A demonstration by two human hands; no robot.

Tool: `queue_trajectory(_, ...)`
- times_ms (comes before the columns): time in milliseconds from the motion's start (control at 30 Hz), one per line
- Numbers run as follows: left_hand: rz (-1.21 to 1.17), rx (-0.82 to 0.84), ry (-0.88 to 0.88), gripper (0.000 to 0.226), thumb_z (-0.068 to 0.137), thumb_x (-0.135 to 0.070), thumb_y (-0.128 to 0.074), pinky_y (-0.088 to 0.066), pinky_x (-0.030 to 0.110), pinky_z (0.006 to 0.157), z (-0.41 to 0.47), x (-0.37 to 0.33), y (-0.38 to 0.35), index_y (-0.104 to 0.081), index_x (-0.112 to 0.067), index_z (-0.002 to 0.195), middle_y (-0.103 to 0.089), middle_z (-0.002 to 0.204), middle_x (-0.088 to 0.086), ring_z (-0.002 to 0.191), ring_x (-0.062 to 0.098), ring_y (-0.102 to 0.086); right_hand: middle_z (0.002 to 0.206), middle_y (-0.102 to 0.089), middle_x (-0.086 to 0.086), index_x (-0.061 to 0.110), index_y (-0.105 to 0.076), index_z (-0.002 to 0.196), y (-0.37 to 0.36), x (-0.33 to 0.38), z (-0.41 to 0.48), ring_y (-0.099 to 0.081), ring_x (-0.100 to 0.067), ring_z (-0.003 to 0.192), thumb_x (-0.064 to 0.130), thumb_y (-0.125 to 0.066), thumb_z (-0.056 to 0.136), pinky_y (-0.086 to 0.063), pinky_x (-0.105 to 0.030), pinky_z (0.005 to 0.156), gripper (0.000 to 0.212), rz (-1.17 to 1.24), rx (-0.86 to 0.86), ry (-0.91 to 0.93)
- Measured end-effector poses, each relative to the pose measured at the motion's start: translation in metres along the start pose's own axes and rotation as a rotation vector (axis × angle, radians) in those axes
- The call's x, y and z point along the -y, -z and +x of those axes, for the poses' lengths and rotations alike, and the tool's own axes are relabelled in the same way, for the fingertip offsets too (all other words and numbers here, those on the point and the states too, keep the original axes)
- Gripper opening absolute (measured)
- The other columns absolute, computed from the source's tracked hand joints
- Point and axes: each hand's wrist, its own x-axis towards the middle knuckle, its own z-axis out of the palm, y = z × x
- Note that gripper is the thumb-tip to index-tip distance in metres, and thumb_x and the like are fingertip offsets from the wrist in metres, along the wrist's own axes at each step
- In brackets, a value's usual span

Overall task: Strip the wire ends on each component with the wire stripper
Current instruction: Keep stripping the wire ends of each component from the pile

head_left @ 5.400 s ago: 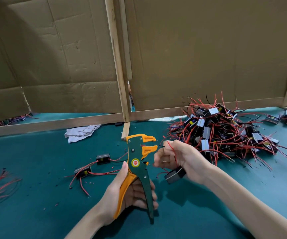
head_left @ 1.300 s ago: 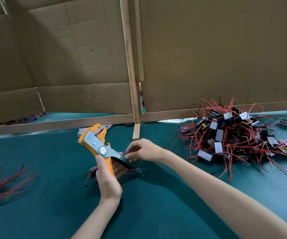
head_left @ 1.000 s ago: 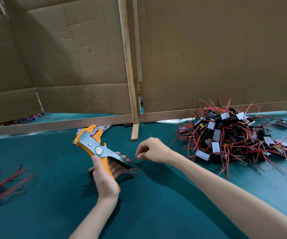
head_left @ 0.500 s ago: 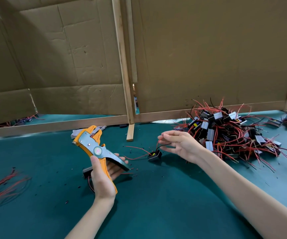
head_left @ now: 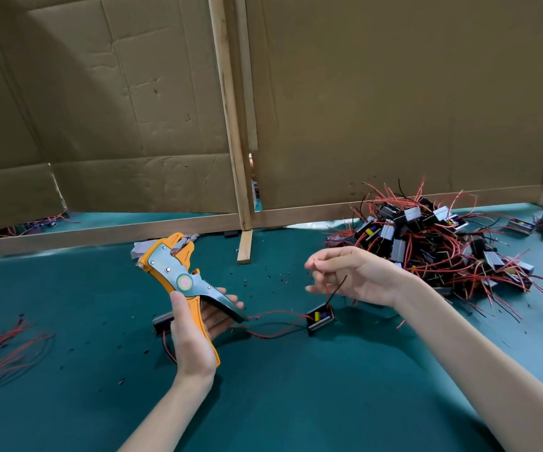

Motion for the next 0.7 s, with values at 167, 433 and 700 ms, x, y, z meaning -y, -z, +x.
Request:
queue_trajectory(167,-0.019,0.004,0.009,0.087,0.078,-0.070,-0.027,-0.059,0.032,0.063,0.000,-0.001,0.000,-0.060,0.006,0.103,-0.071,0.086,0.020,0.080,0.032,-0.071,0.088,-0.069,-0.017,-0.001,-0.068,0.100,-0.015,-0.014,0.006,-0.067,-0.025,0.076,0.041,-0.042,0.100,-0.048,-0.044,0.096,0.049,0.219,-0.396,-0.030)
queue_trajectory(433,-0.033,-0.006,0.013,0.083,0.078,-0.070,-0.027,-0.059,0.033,0.063,0.000,-0.002,0.001,-0.061,0.002,0.099,-0.072,0.083,0.017,0.078,0.031,-0.071,0.124,-0.061,-0.018,0.004,-0.041,0.143,-0.034,-0.029,0.008,-0.055,-0.030,0.120,0.074,-0.028,0.090,-0.038,-0.050,0.109,0.088,0.461,-0.695,0.201)
queue_trajectory(700,-0.033,-0.016,0.017,0.083,0.079,-0.070,-0.026,-0.060,0.033,0.063,0.000,-0.002,0.001,-0.061,0.002,0.098,-0.072,0.083,0.017,0.078,0.031,-0.071,0.111,-0.053,-0.001,0.017,-0.032,0.128,-0.050,-0.050,0.010,-0.052,-0.010,0.094,0.028,-0.073,0.084,-0.041,-0.022,0.079,0.061,-0.362,-0.579,0.000)
